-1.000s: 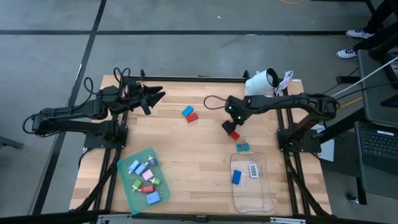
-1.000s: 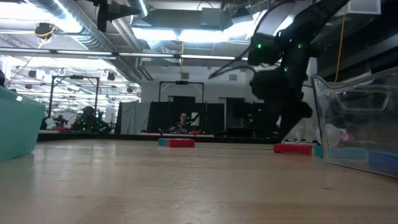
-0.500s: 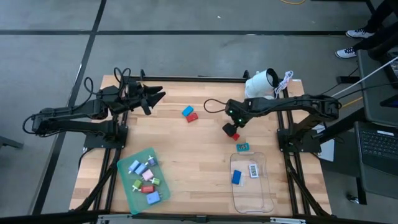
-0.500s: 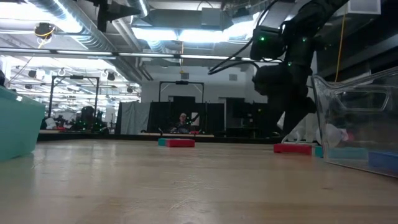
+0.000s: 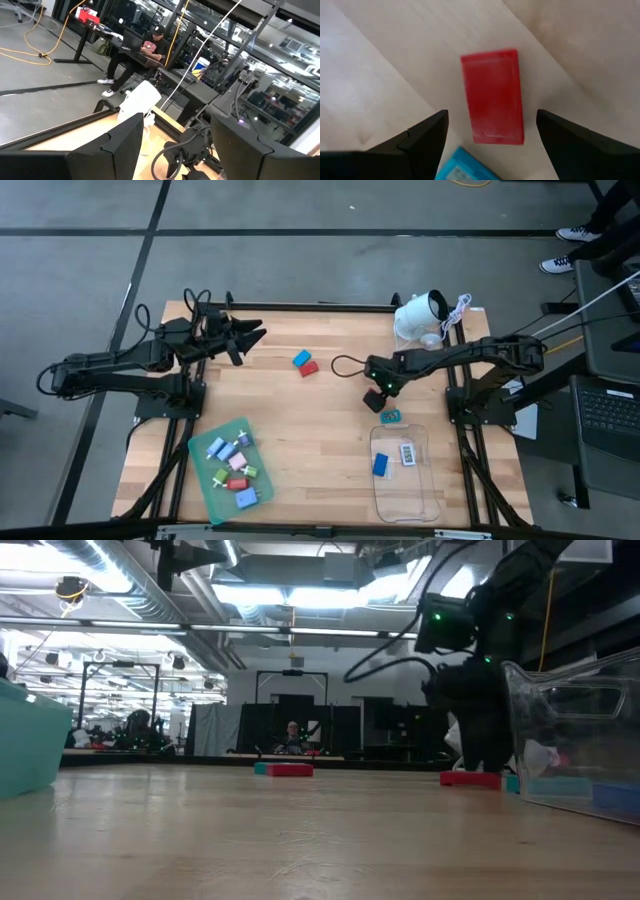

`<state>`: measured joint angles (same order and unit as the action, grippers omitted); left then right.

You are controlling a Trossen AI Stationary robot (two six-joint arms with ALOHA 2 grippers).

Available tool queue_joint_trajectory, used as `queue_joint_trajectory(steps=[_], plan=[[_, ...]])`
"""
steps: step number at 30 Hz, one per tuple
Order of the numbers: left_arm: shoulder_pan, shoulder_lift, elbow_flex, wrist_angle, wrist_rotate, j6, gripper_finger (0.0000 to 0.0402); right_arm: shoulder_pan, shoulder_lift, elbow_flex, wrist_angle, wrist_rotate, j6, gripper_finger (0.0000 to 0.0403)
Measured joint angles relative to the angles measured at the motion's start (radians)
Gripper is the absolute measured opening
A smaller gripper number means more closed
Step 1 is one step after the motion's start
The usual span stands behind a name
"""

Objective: Pick & Place Office items
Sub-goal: Put the bottom red digital clock into the transparent bin

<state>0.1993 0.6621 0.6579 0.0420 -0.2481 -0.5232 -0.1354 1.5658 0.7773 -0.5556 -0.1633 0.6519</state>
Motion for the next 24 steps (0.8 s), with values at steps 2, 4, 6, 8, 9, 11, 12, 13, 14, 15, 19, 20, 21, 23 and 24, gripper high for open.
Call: queue_joint_trajectory(steps=[2, 4, 6, 8, 9, 11, 12, 13, 14, 15, 19, 20, 21, 23, 24], plan=[[0.0, 0.0, 0.0, 0.0, 0.0, 0.005, 0.0226, 0.0, 0.0, -0.017, 0.011, -0.002, 0.014, 0.0307], [0.0, 0.002, 0.0, 0.0, -0.004, 0.005, 0.0226, 0.0, -0.001, -0.025, 0.024, -0.003, 0.018, 0.0307], [0.0, 0.007, 0.0, -0.001, -0.003, 0.005, 0.0226, 0.0, -0.001, -0.03, 0.029, -0.002, 0.018, 0.0307], [0.0, 0.014, 0.001, 0.001, -0.003, 0.005, 0.0226, -0.001, -0.002, -0.036, 0.033, 0.007, 0.021, 0.0307], [0.0, 0.018, 0.001, 0.001, -0.003, 0.005, 0.0226, -0.002, -0.003, -0.041, 0.037, 0.018, 0.027, 0.0307], [0.0, 0.03, 0.001, 0.001, 0.003, 0.005, 0.0226, -0.008, -0.004, -0.055, 0.044, 0.029, 0.048, 0.0307], [0.0, 0.035, 0.001, 0.002, 0.008, 0.005, 0.0226, -0.011, -0.004, -0.062, 0.049, 0.028, 0.059, 0.0306], [0.0, 0.042, 0.001, 0.007, 0.012, 0.005, 0.0226, -0.013, -0.005, -0.067, 0.052, 0.028, 0.072, 0.0306], [0.0, 0.048, 0.001, 0.01, 0.017, 0.005, 0.0226, -0.015, -0.006, -0.072, 0.056, 0.032, 0.083, 0.0306], [0.0, 0.054, 0.001, 0.011, 0.024, 0.005, 0.0226, -0.015, -0.006, -0.075, 0.058, 0.041, 0.1, 0.0306], [0.0, 0.076, 0.001, 0.015, 0.041, 0.011, 0.0226, -0.015, -0.006, -0.077, 0.051, 0.095, 0.159, 0.0302], [0.0, 0.08, 0.001, 0.015, 0.044, 0.011, 0.0226, -0.016, -0.006, -0.077, 0.047, 0.103, 0.161, 0.0298], [0.0, 0.083, 0.001, 0.015, 0.047, 0.011, 0.0226, -0.017, -0.006, -0.078, 0.043, 0.11, 0.159, 0.0293], [0.0, 0.085, 0.001, 0.016, 0.058, 0.011, 0.0226, -0.017, -0.006, -0.079, 0.035, 0.118, 0.133, 0.0282], [0.0, 0.085, 0.001, 0.022, 0.063, 0.011, 0.0226, -0.017, -0.006, -0.079, 0.032, 0.115, 0.111, 0.0275]])
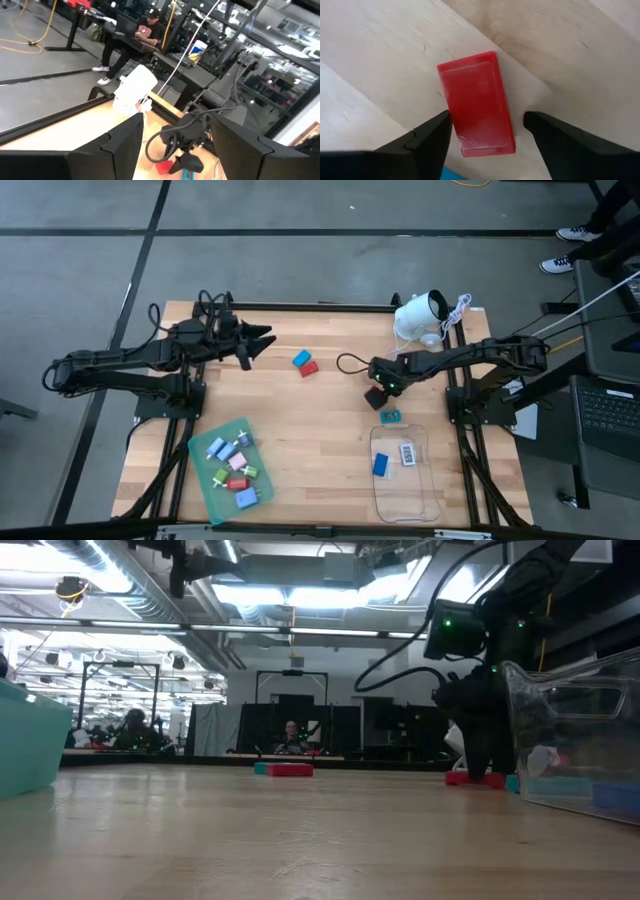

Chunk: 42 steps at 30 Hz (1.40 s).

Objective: Pick & Place Office items
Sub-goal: Put the bottom red digital clock into the transparent bin

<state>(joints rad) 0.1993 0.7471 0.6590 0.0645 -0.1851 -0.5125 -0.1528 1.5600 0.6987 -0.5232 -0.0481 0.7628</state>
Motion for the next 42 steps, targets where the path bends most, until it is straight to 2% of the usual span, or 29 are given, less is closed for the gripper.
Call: queue_joint_trajectory(steps=[6, 11, 17, 23, 29, 37, 42], plan=[[0.0, 0.0, 0.0, 0.036, 0.016, 0.002, 0.0226, -0.003, 0.002, 0.0, -0.016, -0.003, -0.089, 0.0247], [0.0, 0.0, 0.0, 0.035, 0.03, 0.001, 0.0226, -0.016, 0.002, 0.0, -0.03, 0.036, -0.091, 0.0222], [0.0, 0.0, 0.0, 0.034, 0.057, 0.0, 0.0226, -0.03, 0.002, -0.001, -0.036, 0.055, -0.092, 0.0156], [0.0, 0.0, 0.0, 0.033, 0.057, 0.002, 0.0226, -0.034, 0.006, 0.021, -0.045, 0.04, -0.083, 0.0156], [0.0, 0.0, 0.0, 0.033, 0.061, 0.017, 0.0226, -0.039, 0.013, 0.138, -0.042, 0.044, -0.066, 0.0156], [0.0, 0.0, 0.0, 0.033, 0.063, 0.029, 0.0226, -0.046, 0.009, 0.403, 0.025, -0.148, -0.121, 0.0156], [0.0, 0.0, 0.0, 0.033, 0.075, 0.028, 0.0226, 0.0, -0.002, 0.566, 0.02, -0.277, -0.168, 0.0156]])
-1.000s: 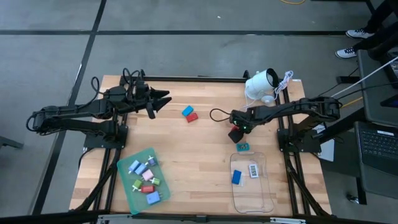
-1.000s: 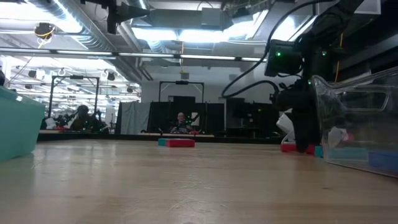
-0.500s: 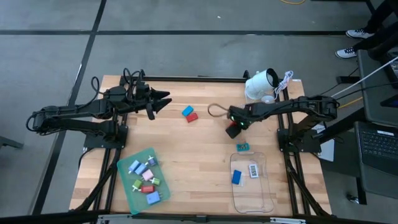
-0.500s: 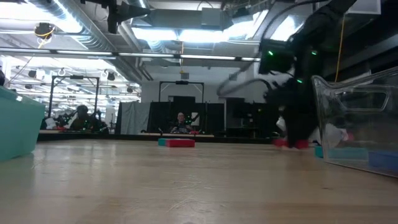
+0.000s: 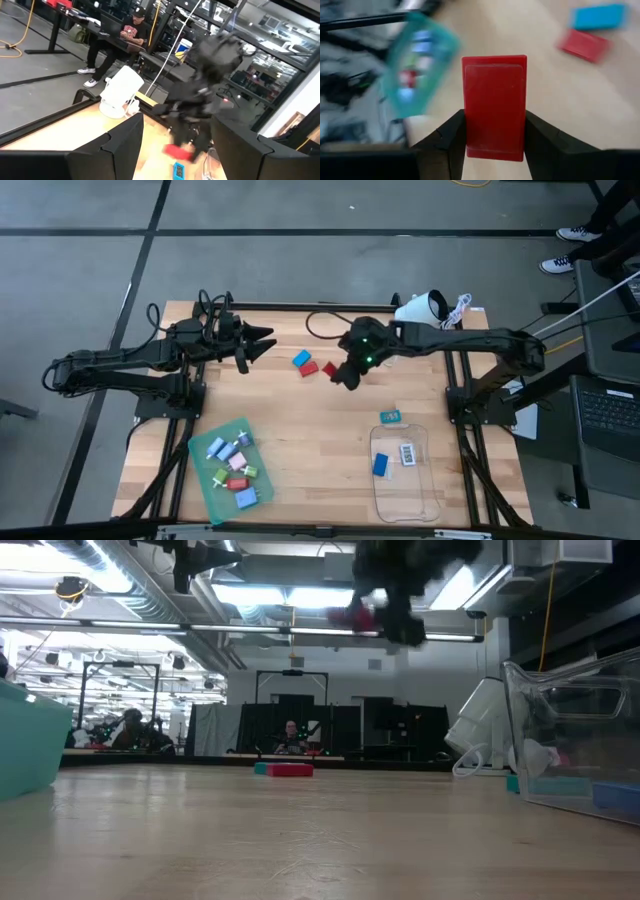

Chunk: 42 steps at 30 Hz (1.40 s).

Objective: Pick & Place Office items
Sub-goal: Put the bottom red digital clock into the transparent bin

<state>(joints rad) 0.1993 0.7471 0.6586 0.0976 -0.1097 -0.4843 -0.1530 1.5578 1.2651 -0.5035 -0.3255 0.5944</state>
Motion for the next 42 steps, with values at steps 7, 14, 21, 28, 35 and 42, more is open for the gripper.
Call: queue_joint_trajectory(steps=[7, 14, 21, 28, 35, 42], plan=[[0.0, 0.0, -0.001, -0.004, 0.0, 0.0, 0.0226, 0.105, -0.044, 0.106, -0.18, -0.043, 0.02, 0.0156], [0.0, 0.0, -0.001, -0.029, 0.009, 0.0, 0.0226, 0.342, -0.075, 0.106, -0.375, 0.15, 0.267, 0.0156], [0.0, 0.0, -0.001, -0.044, 0.03, 0.0, 0.0226, 0.596, -0.079, 0.072, -0.46, 0.325, 0.715, 0.0156], [0.002, 0.0, -0.001, -0.044, 0.029, 0.0, 0.0226, 0.82, -0.079, -0.101, -0.341, 0.343, 1.159, 0.0156], [0.02, 0.0, -0.001, -0.043, 0.026, -0.015, 0.0226, 0.934, -0.079, -0.25, -0.171, 0.37, 1.383, 0.0156], [0.034, 0.0, -0.001, -0.042, 0.025, -0.015, 0.0226, 0.953, -0.078, -0.284, -0.132, 0.374, 1.383, 0.0185]])
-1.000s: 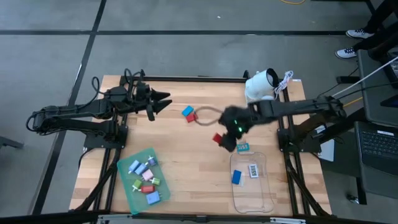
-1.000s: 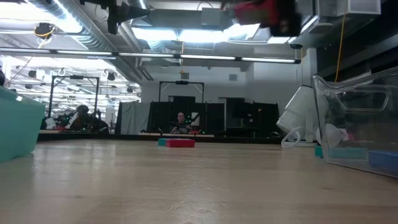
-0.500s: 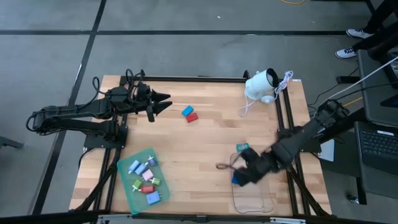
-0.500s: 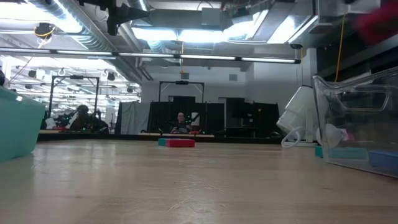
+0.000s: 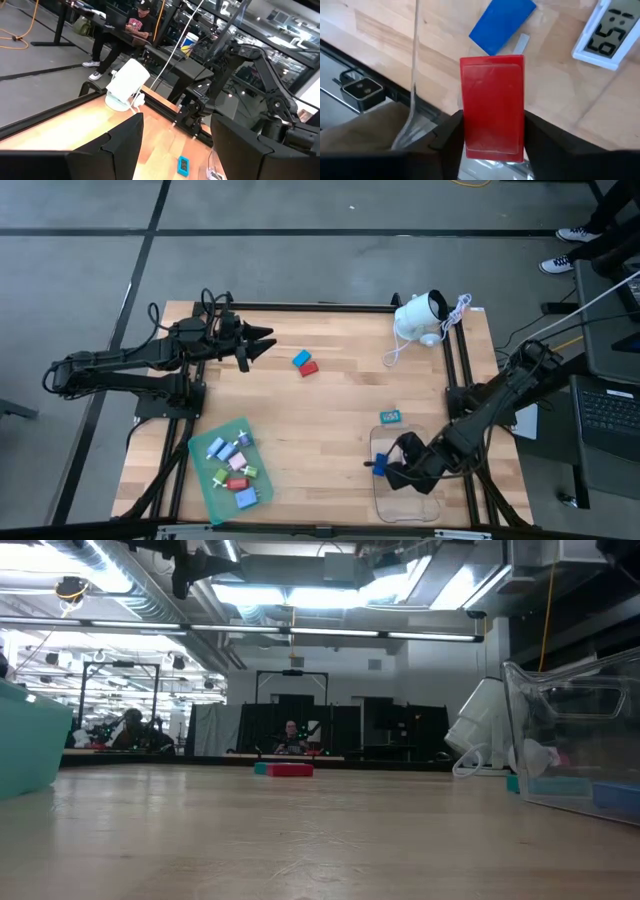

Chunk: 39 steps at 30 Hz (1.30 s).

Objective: Pick & Place Office items
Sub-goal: Put the bottom red digital clock into the transparent bin, then put the bottom light blue digital clock into the transparent bin

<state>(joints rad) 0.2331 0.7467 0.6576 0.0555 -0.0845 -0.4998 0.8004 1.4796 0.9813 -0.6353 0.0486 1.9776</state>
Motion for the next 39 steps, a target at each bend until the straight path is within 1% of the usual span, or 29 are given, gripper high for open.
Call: queue_joint_trajectory(steps=[3, 6, 8, 11, 16, 22, 25, 28, 30, 33, 35, 36, 37, 39], plan=[[0.0, 0.0, 0.0, 0.0, 0.0, 0.005, 0.0226, 0.0, 0.0, 0.0, 0.001, 0.0, -0.011, 0.0229], [0.0, 0.0, 0.0, 0.0, 0.0, 0.005, 0.0226, 0.0, 0.0, 0.0, 0.013, 0.021, -0.011, 0.0264], [0.0, 0.0, 0.0, 0.0, 0.0, 0.004, 0.0226, 0.0, -0.004, 0.0, 0.026, 0.039, -0.014, 0.0279], [0.0, 0.0, 0.0, 0.0, 0.0, -0.002, 0.0226, 0.0, -0.01, 0.0, 0.055, 0.088, -0.019, 0.0288], [0.0, 0.0, 0.0, 0.001, 0.0, -0.006, 0.0226, -0.019, -0.072, -0.001, 0.067, 0.274, -0.03, 0.0285], [0.0, 0.0, 0.0, 0.001, 0.0, -0.013, 0.0226, -0.088, -0.205, -0.001, 0.068, 0.544, -0.127, 0.0274], [0.0, 0.0, 0.0, 0.001, 0.0, -0.013, 0.0226, -0.15, -0.28, -0.001, 0.083, 0.687, -0.196, 0.027], [0.0, 0.0, 0.0, 0.001, 0.0, -0.012, 0.0226, -0.239, -0.353, 0.0, 0.127, 0.819, -0.318, 0.0267], [0.0, 0.0, 0.0, 0.001, 0.001, -0.012, 0.0226, -0.316, -0.391, 0.0, 0.179, 0.858, -0.429, 0.0265], [0.0, 0.0, 0.0, 0.001, 0.007, 0.002, 0.0226, -0.449, -0.421, 0.0, 0.336, 0.823, -0.669, 0.0262], [0.0, 0.0, 0.0, 0.001, 0.007, 0.015, 0.0226, -0.541, -0.422, 0.0, 0.497, 0.751, -0.853, 0.0259], [0.0, 0.0, 0.0, 0.001, 0.007, 0.023, 0.0226, -0.586, -0.418, 0.0, 0.588, 0.692, -0.946, 0.0258], [0.0, 0.0, 0.0, 0.001, 0.007, 0.03, 0.0226, -0.631, -0.41, 0.0, 0.684, 0.612, -1.031, 0.0257], [0.0, 0.0, 0.0, 0.001, 0.009, 0.039, 0.0226, -0.717, -0.383, 0.001, 0.826, 0.426, -1.151, 0.0254]])
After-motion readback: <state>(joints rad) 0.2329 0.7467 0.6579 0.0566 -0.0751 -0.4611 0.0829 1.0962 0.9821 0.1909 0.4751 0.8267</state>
